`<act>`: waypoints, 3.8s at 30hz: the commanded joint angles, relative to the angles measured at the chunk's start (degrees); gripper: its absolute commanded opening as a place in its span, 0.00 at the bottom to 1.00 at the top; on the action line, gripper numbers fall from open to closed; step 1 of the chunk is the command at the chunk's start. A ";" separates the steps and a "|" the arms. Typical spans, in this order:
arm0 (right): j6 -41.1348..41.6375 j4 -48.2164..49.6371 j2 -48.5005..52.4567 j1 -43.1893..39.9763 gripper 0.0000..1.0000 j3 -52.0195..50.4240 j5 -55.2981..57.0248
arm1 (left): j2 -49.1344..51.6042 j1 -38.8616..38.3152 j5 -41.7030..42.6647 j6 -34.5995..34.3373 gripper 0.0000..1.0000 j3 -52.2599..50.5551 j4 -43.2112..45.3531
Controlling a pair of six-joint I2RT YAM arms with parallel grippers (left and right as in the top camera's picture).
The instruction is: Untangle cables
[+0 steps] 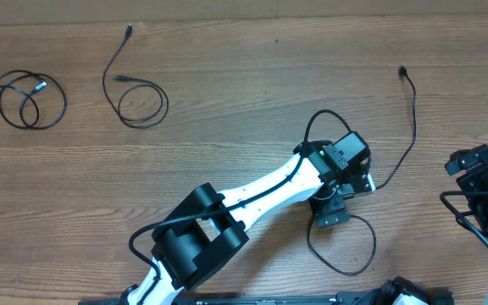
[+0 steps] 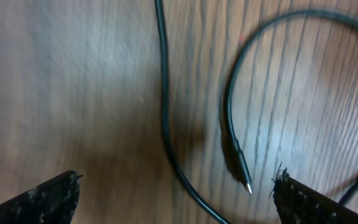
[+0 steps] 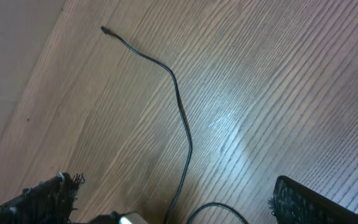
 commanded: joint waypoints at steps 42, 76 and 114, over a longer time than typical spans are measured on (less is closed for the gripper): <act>-0.42 -2.19 -0.22 -0.33 1.00 0.44 0.76 | 6.40 -0.55 -30.91 -5.01 0.04 -2.71 2.40; -0.37 -1.77 9.55 -0.31 1.00 0.35 -9.88 | -57.99 59.23 -31.26 -16.06 0.04 -1.14 -10.97; -0.35 -2.03 13.16 -0.31 1.00 0.31 -10.73 | -39.43 96.30 3.76 -25.22 0.04 9.84 -13.73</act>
